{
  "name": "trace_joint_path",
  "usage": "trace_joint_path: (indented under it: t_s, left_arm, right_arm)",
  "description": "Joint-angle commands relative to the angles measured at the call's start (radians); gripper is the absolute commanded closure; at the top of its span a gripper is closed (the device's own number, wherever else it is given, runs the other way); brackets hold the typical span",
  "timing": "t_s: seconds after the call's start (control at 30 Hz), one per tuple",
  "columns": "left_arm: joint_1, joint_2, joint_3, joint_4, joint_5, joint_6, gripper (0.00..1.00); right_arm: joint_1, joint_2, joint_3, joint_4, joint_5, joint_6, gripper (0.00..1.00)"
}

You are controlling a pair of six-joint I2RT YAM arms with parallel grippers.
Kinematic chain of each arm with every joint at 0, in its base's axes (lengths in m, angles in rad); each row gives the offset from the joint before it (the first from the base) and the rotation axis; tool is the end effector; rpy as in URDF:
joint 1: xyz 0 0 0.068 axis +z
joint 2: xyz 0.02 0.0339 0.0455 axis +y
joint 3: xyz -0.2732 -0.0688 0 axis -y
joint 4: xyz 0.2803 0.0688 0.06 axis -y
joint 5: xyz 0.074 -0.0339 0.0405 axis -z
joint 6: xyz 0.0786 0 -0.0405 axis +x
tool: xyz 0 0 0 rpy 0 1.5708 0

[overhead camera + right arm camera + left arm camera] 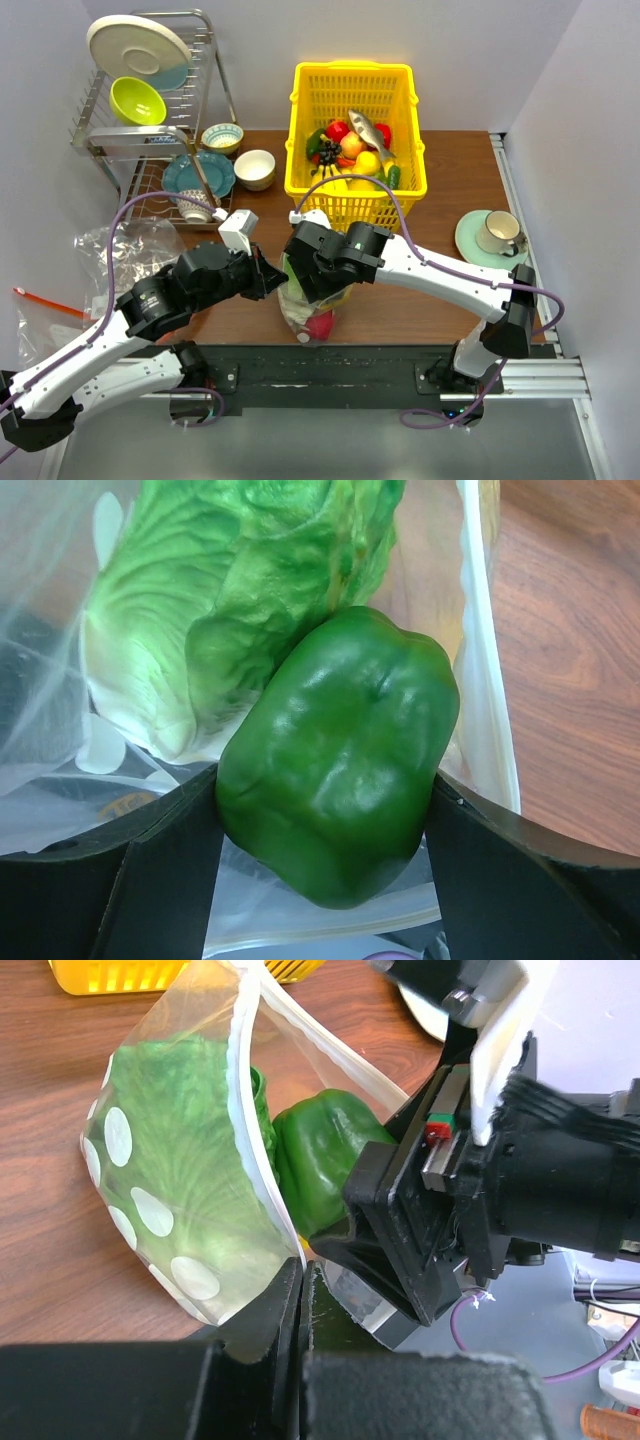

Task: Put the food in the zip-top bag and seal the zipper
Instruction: Pick up the fake vegetable from the zipper food storage bag, then place the fake vegetable in the bin.

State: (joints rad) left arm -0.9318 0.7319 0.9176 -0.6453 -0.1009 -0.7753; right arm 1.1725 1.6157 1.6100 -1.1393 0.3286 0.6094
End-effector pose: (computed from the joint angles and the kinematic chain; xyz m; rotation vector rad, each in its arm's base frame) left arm 0.1361 -0.1699 0.3393 0.1017 2.1669 -0.9425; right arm 0.1685 0.3351 0.3097 -0.6373 2.5411 0.1672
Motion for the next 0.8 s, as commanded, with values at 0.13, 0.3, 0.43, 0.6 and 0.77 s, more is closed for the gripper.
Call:
trace_joint_path:
  t_s: [0.13,0.3,0.43,0.6,0.77]
  left_arm:
    - [-0.005,-0.005,0.003,0.038,-0.008,0.001,1.00]
    - [-0.004,-0.006,0.001,0.035,-0.008,0.001,1.00]
    - [-0.006,-0.005,-0.006,0.033,-0.014,0.001,1.00]
    - [-0.006,-0.003,-0.008,0.030,-0.016,-0.002,1.00]
    - [-0.006,-0.017,-0.022,0.022,-0.016,-0.016,1.00]
  right_arm:
    - [0.006,-0.088,0.134,0.067,0.000,-0.023,0.48]
    - [0.004,-0.134,0.160,0.153,-0.022,-0.043,0.49]
    - [-0.016,-0.181,0.137,0.248,-0.011,-0.071,0.51]
    - [-0.167,-0.174,0.203,0.289,-0.052,-0.117,0.54]
    - [-0.397,-0.097,0.281,0.319,-0.103,-0.178,0.54]
